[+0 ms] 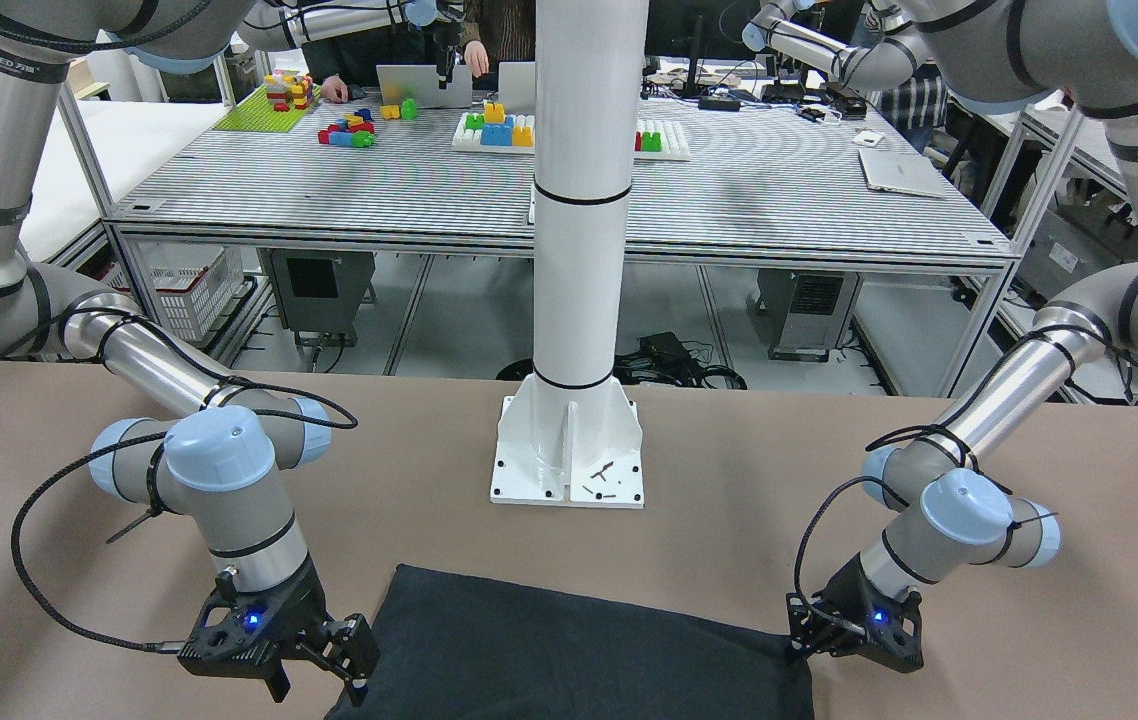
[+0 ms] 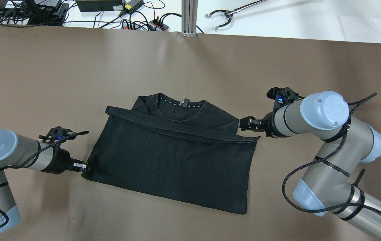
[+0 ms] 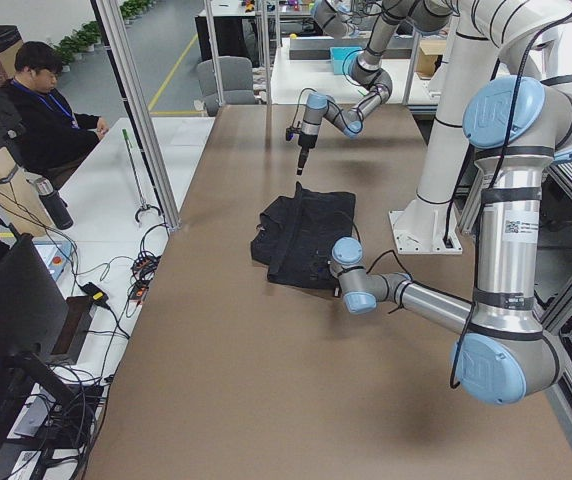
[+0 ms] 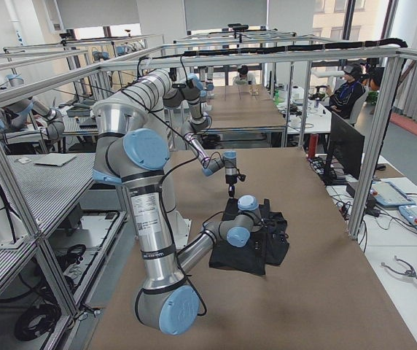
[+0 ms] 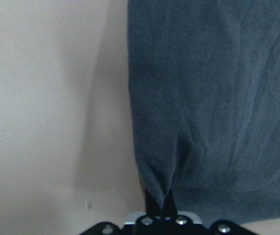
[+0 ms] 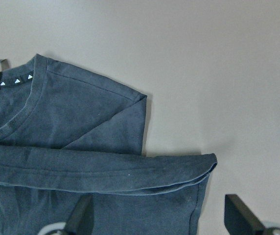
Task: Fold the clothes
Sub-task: 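Grasp the shirt's side with the left gripper and fold it over toward the right gripper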
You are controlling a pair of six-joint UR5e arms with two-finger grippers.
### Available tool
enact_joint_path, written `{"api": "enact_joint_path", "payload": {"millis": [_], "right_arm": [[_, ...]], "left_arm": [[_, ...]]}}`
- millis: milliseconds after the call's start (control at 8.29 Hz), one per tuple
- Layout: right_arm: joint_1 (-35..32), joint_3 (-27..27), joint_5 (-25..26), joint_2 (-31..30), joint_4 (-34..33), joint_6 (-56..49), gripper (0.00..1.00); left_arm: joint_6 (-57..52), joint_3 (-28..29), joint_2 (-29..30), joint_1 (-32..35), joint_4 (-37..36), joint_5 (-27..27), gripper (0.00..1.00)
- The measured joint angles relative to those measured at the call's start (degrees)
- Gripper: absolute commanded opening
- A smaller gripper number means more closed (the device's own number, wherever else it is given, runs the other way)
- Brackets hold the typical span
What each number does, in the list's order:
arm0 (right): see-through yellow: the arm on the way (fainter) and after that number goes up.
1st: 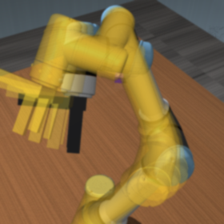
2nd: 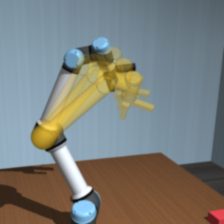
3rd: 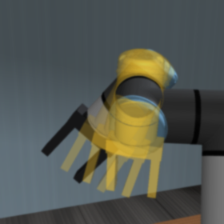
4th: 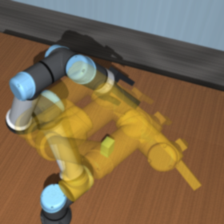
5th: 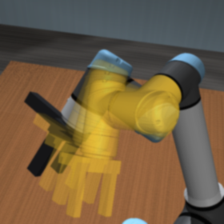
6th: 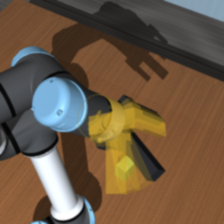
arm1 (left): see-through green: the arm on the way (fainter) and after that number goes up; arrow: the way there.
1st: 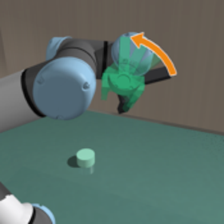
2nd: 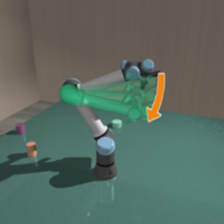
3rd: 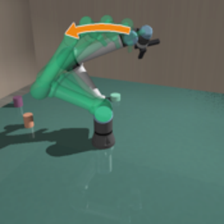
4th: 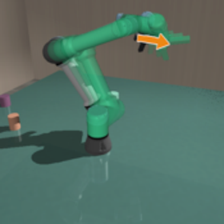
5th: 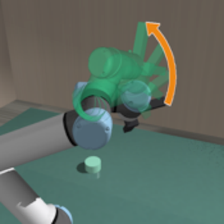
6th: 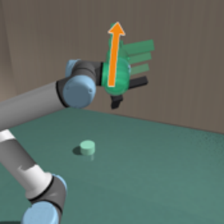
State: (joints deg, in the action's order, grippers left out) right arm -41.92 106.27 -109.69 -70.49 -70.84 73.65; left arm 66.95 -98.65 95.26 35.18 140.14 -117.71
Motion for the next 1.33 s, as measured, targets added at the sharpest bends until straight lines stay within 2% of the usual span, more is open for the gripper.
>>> {"api": "enact_joint_path", "payload": {"millis": [241, 482, 724, 965, 1327], "right_arm": [[0.00, -0.12, 0.00, 0.00, 0.00, -0.06, 0.94], [0.03, -0.22, -0.06, 0.00, 0.00, -0.08, 0.94], [0.04, -0.26, -0.02, 0.05, 0.00, -0.08, 0.94], [0.08, -0.27, 0.00, 0.07, 0.00, -0.05, 0.94], [0.13, -0.28, 0.00, 0.20, -0.01, 0.00, 0.94]], "left_arm": [[-0.30, 0.56, 0.99, 2.69, -0.36, 0.09, 0.00], [-0.75, 6.09, 6.51, 7.17, -0.60, 0.05, 0.00], [-1.32, 17.88, 17.33, 11.95, -0.70, 0.03, 0.00], [-3.53, 32.43, 30.53, 15.95, -0.99, 0.43, 0.00], [-5.04, 54.80, 52.97, 17.09, -6.21, 6.84, 0.00]]}}
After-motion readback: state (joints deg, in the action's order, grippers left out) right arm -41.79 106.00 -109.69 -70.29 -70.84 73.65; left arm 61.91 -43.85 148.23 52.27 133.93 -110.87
